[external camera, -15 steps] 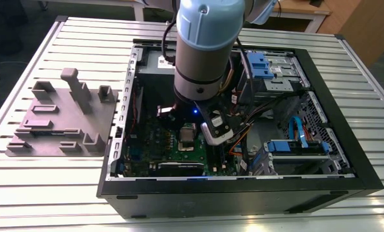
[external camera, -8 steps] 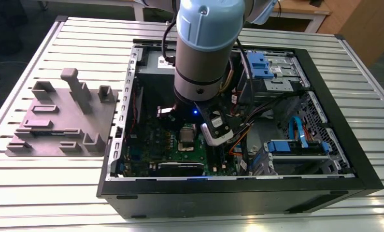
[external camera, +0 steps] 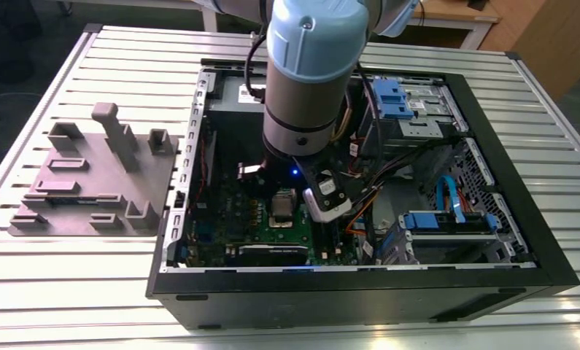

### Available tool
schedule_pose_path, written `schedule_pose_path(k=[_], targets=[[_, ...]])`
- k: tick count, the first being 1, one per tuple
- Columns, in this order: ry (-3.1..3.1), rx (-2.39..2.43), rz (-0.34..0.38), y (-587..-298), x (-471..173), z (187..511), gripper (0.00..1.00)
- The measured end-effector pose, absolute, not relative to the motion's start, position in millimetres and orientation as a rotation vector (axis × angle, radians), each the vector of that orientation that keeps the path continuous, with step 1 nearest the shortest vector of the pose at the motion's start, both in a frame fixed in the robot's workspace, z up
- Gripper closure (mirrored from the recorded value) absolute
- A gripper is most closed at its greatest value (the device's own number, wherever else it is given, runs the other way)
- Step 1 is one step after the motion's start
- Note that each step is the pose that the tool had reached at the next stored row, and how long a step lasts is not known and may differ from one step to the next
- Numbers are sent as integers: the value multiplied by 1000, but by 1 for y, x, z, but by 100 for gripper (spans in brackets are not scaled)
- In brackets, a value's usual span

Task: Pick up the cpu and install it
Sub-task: 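Place the cpu into insertion slot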

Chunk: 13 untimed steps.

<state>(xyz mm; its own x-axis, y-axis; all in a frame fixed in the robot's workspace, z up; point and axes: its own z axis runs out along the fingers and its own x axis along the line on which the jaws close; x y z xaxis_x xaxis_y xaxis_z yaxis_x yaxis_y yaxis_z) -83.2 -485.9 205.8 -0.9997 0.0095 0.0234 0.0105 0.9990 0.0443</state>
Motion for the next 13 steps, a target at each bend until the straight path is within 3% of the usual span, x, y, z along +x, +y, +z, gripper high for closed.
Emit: schedule_pose_path(k=[13], targets=[[-3118, -16, -58, -488, -83, 197, 53]])
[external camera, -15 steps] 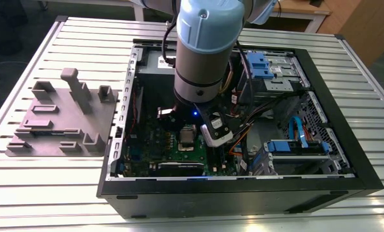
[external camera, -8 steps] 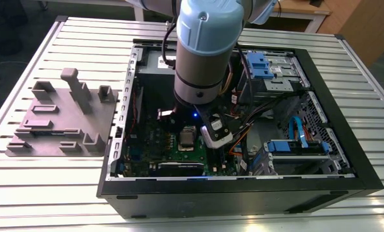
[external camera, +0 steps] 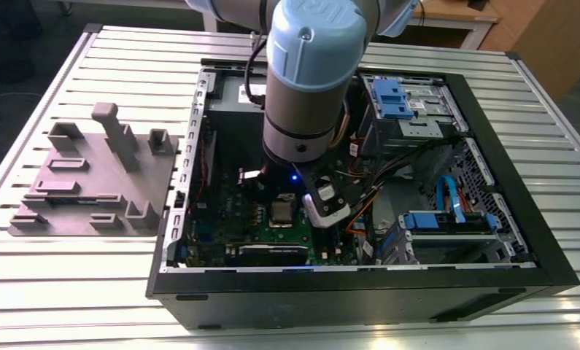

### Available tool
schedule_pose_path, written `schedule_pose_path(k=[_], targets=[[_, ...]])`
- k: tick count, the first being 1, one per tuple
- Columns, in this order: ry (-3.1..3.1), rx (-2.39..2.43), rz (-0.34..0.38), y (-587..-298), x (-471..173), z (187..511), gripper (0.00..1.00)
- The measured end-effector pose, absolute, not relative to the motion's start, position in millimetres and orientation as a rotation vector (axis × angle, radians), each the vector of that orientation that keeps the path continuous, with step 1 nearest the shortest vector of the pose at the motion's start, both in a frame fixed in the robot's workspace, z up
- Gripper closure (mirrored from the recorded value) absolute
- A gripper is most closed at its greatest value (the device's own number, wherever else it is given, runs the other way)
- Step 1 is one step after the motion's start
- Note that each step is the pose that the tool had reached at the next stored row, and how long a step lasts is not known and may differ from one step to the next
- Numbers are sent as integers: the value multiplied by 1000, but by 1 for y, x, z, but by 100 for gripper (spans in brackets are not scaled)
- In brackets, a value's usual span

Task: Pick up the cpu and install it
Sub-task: 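Place the cpu into insertion slot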

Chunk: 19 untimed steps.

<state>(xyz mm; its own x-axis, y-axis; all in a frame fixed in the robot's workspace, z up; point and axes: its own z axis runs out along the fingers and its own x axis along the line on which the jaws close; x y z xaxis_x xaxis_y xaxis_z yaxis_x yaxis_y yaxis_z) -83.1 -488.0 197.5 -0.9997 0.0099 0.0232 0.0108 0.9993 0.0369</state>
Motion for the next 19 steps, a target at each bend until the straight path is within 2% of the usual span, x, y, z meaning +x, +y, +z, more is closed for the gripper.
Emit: schedule_pose_path(k=[19], targets=[[-3118, -24, -57, -490, -83, 189, 53]])
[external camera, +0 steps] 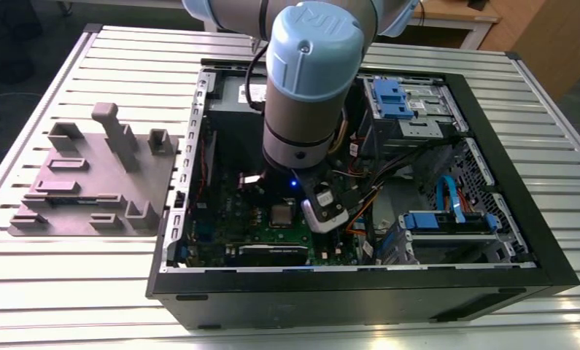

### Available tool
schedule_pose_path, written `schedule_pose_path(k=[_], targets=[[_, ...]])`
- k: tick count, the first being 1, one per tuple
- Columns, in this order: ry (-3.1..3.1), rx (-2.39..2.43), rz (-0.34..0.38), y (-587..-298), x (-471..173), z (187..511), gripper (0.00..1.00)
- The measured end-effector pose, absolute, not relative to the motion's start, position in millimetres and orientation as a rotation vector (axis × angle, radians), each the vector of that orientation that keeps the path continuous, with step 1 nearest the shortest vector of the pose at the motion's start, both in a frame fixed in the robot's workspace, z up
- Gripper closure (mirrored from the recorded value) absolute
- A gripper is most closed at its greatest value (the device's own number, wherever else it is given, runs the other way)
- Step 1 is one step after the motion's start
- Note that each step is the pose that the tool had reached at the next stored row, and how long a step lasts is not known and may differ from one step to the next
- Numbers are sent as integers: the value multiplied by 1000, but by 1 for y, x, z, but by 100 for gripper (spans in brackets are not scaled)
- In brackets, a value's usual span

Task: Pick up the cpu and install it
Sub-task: 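Place the cpu into insertion slot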

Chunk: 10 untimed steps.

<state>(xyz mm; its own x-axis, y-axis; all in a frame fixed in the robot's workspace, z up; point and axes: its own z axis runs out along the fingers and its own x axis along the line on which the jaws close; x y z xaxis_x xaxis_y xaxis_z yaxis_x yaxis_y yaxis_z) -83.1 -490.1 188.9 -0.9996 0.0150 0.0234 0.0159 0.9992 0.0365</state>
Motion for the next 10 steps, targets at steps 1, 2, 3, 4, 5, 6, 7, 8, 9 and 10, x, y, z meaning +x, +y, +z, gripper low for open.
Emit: schedule_pose_path(k=[1, 2, 3, 4, 5, 6, 7, 8, 9, 10], targets=[[-3118, -24, -57, -490, -83, 189, 53], [-3118, -24, -57, -490, -83, 188, 53], [-3118, -24, -57, -490, -83, 188, 53], [-3118, -24, -57, -490, -83, 188, 53], [-3118, -24, -57, -490, -83, 188, 53], [-3118, -24, -57, -490, -83, 188, 53], [-3118, -24, -58, -490, -83, 188, 53], [-3118, -24, -58, -490, -83, 188, 53], [-3118, -24, -58, -490, -83, 188, 53], [-3118, -24, -58, -490, -83, 188, 53]])
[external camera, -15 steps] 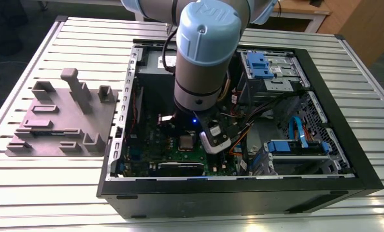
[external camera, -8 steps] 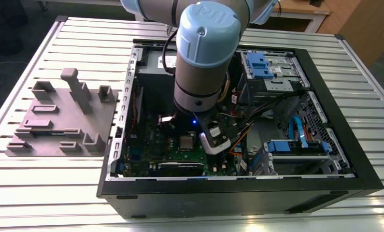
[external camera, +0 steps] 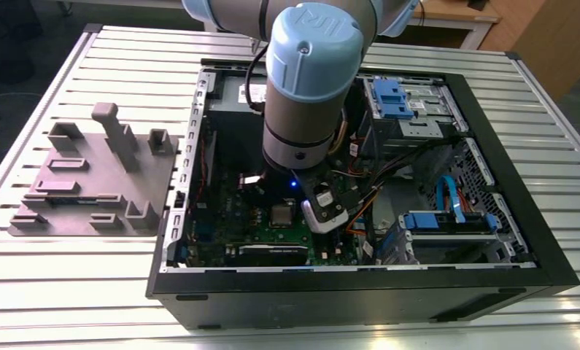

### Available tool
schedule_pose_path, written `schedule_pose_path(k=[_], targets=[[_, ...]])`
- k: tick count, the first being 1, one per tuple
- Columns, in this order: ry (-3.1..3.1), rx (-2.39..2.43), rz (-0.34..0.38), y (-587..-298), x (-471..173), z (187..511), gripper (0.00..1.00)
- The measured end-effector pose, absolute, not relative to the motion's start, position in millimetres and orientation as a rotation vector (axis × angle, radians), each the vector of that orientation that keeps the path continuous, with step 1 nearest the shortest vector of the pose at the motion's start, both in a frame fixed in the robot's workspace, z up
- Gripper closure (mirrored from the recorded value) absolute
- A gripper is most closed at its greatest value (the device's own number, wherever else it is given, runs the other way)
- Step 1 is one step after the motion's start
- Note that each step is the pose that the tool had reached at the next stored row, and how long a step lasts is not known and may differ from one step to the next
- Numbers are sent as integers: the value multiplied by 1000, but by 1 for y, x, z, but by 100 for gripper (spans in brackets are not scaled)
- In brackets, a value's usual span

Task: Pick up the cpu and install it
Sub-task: 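Place the cpu into insertion slot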

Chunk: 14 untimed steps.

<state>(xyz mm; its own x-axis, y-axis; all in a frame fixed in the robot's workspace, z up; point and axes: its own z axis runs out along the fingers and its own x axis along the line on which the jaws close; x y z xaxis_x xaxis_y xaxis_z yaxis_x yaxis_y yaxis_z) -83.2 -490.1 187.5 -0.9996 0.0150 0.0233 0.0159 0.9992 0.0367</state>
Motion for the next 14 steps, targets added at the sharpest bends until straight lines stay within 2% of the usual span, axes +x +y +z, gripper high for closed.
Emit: schedule_pose_path(k=[6, 7, 14], targets=[[-3118, -24, -59, -490, -83, 187, 52], [-3118, -24, -59, -490, -83, 187, 45], [-3117, -24, -57, -490, -83, 188, 45]])
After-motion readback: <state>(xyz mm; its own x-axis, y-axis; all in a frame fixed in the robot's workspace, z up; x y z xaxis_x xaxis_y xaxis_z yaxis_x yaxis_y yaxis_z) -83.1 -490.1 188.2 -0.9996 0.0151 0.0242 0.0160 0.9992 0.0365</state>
